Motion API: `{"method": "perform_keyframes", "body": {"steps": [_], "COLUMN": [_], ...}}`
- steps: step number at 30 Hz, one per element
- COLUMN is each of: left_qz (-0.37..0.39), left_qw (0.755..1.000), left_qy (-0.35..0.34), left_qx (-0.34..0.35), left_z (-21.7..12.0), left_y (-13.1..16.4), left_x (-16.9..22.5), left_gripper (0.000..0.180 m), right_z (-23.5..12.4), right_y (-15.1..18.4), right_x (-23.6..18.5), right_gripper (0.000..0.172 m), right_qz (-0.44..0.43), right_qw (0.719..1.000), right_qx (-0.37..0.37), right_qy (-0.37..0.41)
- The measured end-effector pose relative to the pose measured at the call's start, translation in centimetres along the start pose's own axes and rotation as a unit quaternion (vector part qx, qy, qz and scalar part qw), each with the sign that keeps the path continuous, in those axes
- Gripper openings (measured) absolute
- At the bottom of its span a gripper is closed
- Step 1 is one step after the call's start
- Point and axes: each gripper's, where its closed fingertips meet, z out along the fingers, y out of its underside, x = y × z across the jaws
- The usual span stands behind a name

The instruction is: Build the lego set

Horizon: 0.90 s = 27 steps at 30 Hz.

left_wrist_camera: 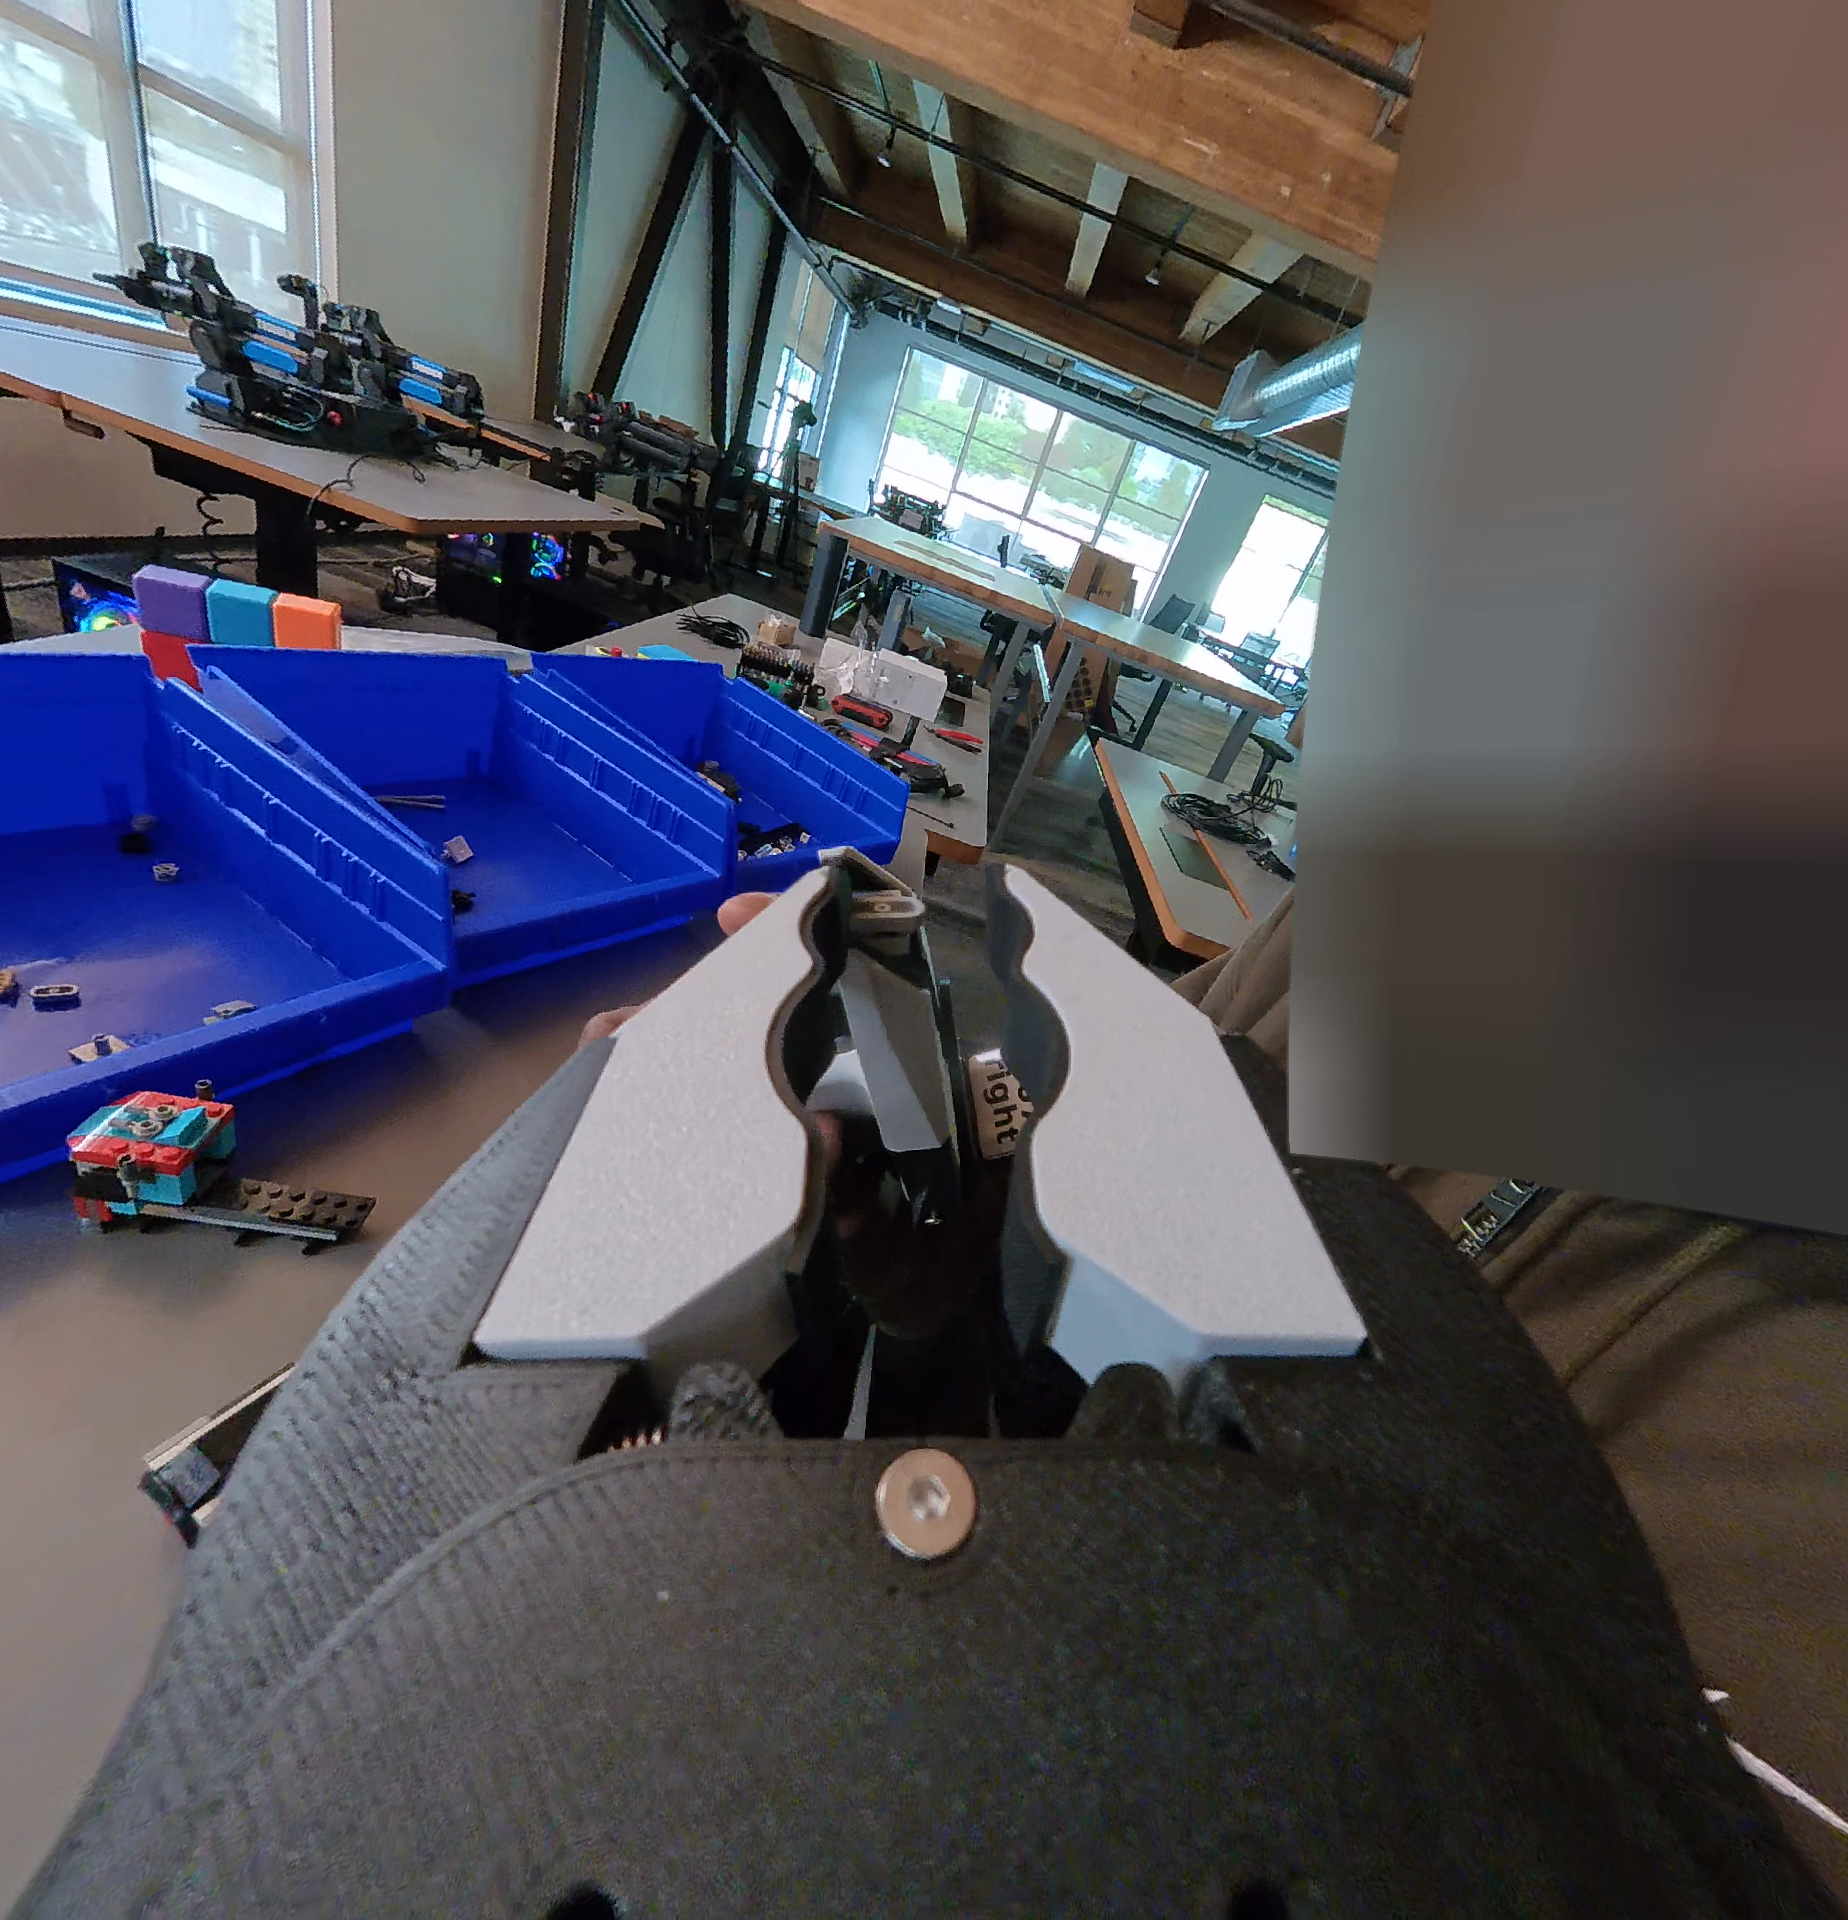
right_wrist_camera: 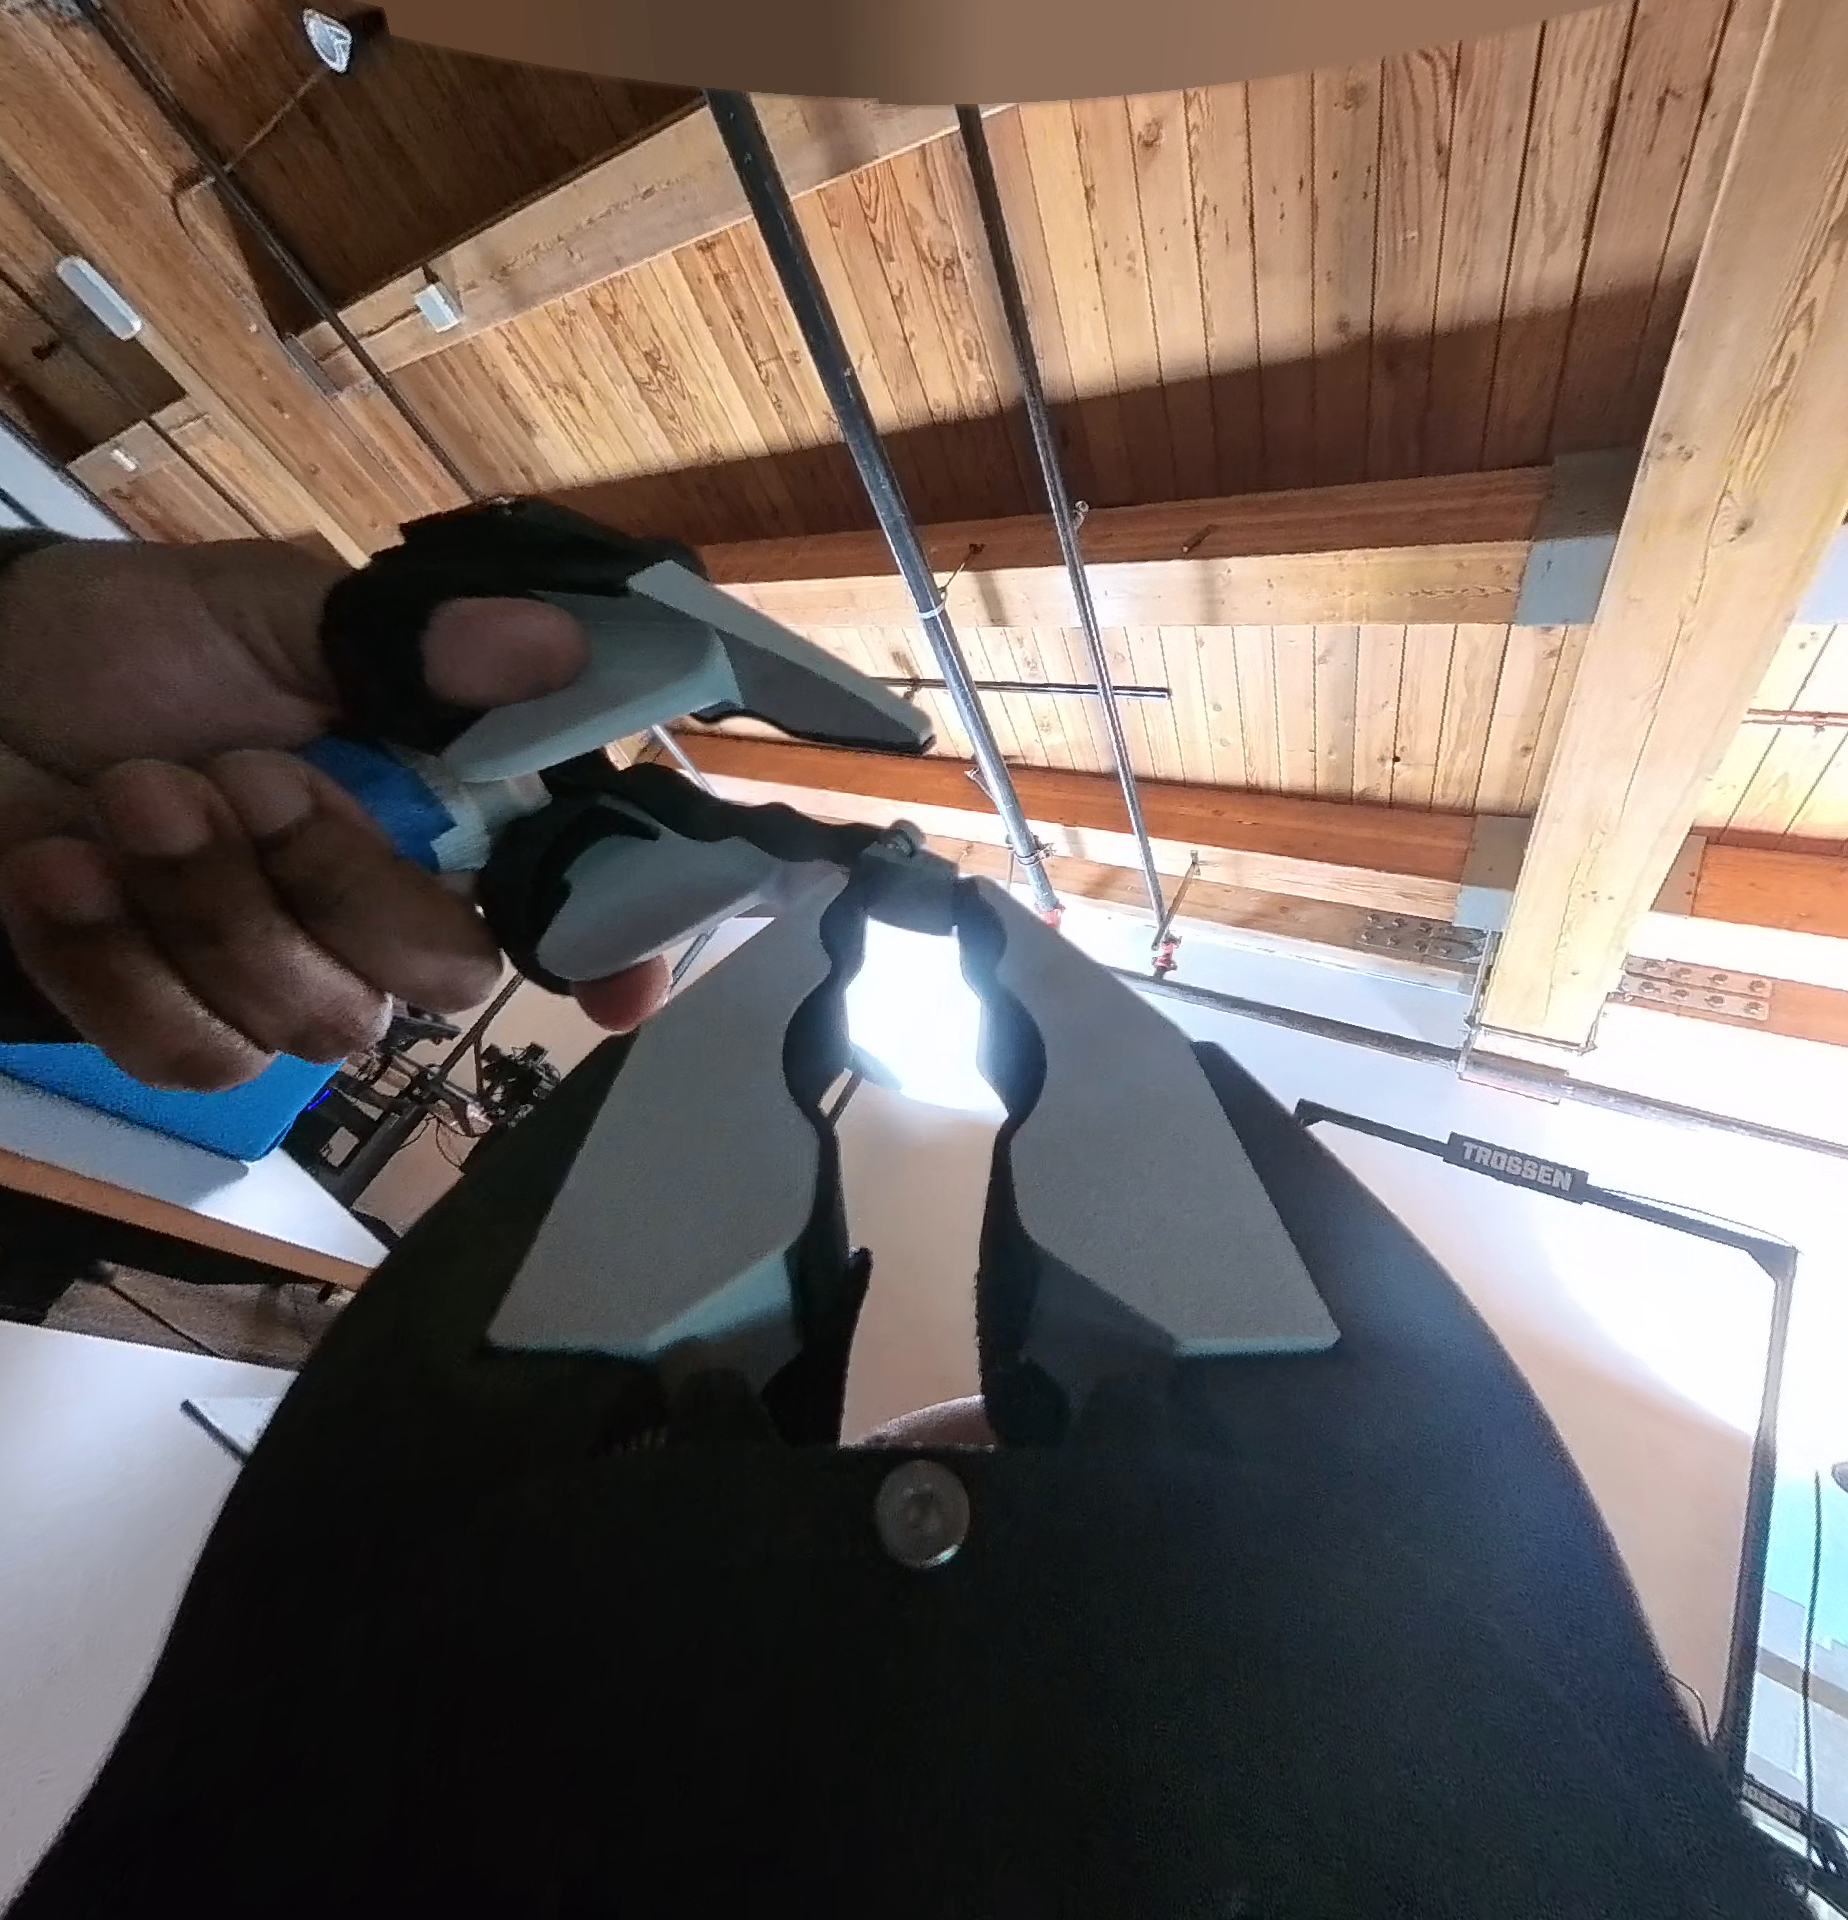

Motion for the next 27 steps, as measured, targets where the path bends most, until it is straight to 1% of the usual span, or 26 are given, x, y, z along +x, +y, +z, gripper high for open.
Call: {"method": "perform_keyframes", "body": {"steps": [5, 14, 20, 25, 27], "left_qz": [-0.006, -0.032, -0.033, -0.027, -0.006], "left_qw": [1.000, 0.999, 0.999, 0.999, 0.999], "left_qy": [0.002, 0.027, 0.022, 0.022, 0.016], "left_qx": [0.002, 0.024, 0.014, 0.021, 0.026], "left_z": [0.1, 0.1, 0.6, 0.5, 0.2], "left_y": [-0.2, -0.6, -0.4, -0.8, -1.3], "left_x": [0.2, 0.5, 0.4, 0.6, 0.7], "left_gripper": [0.028, 0.028, 0.028, 0.028, 0.028], "right_z": [0.0, 0.0, -0.1, -0.2, -0.2], "right_y": [-0.1, 0.0, 0.1, 0.1, 0.1], "right_x": [0.3, 0.5, 0.5, 0.6, 0.6], "right_gripper": [0.019, 0.019, 0.019, 0.019, 0.019], "right_qz": [0.000, 0.004, 0.004, 0.004, 0.005], "right_qw": [1.000, 1.000, 1.000, 1.000, 1.000], "right_qx": [0.002, 0.003, 0.003, 0.004, 0.004], "right_qy": [0.007, 0.010, 0.011, 0.011, 0.010]}}
